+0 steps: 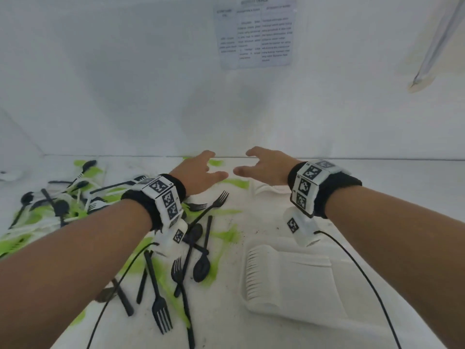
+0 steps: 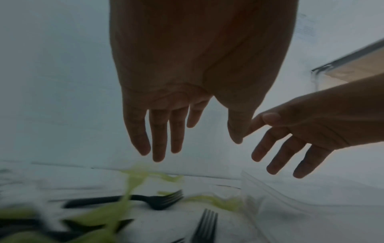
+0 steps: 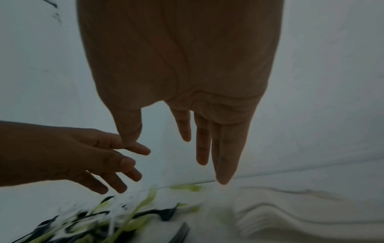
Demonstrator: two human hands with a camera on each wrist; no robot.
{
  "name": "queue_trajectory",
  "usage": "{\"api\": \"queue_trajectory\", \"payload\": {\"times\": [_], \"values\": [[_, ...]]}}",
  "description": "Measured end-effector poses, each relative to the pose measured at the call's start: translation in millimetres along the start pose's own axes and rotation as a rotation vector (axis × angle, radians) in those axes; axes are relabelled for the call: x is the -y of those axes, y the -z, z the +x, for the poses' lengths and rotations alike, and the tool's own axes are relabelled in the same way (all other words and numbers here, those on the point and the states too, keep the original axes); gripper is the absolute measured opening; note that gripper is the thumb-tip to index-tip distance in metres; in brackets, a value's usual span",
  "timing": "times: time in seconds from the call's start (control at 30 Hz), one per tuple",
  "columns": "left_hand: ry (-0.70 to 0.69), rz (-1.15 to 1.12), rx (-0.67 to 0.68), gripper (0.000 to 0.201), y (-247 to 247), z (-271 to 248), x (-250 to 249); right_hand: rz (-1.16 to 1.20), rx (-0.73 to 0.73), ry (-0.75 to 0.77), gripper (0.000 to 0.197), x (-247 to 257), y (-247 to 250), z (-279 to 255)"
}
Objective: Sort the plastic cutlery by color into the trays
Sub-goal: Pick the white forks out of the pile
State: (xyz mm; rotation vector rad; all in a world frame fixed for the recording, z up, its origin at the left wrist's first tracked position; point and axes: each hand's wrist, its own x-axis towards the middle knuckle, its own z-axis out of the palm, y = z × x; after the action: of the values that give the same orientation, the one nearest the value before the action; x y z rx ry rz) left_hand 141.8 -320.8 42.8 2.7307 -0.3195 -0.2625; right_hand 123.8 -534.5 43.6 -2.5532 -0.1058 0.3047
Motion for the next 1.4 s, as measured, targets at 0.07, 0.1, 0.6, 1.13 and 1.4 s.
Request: {"api": "queue_trajectory", "payload": {"times": [0.07,0.1,0.6,1.13,1.4], "values": [[0.078,0.022,0.029,0.081,16,-22,18,0.0,0.036,0.044,0.084,22,-11,1],[0.109,0.023,0.032,0.08,22,-33,29,-0.003,0.049,0.071,0.083,34,-17,2],[0.316,0.015,-0.078,0.046,73,-180,239,-0.175,0.179,0.284,0.078,217,-158,0],[0.364,-0.109,-0.09,0.025,104,-239,450,-0.183,0.141,0.277,0.042,370,-300,31],[0.365,-0.078,-0.134,0.022,112,-216,479,-0.144,0.063,0.349,0.027,403,-315,76]]}}
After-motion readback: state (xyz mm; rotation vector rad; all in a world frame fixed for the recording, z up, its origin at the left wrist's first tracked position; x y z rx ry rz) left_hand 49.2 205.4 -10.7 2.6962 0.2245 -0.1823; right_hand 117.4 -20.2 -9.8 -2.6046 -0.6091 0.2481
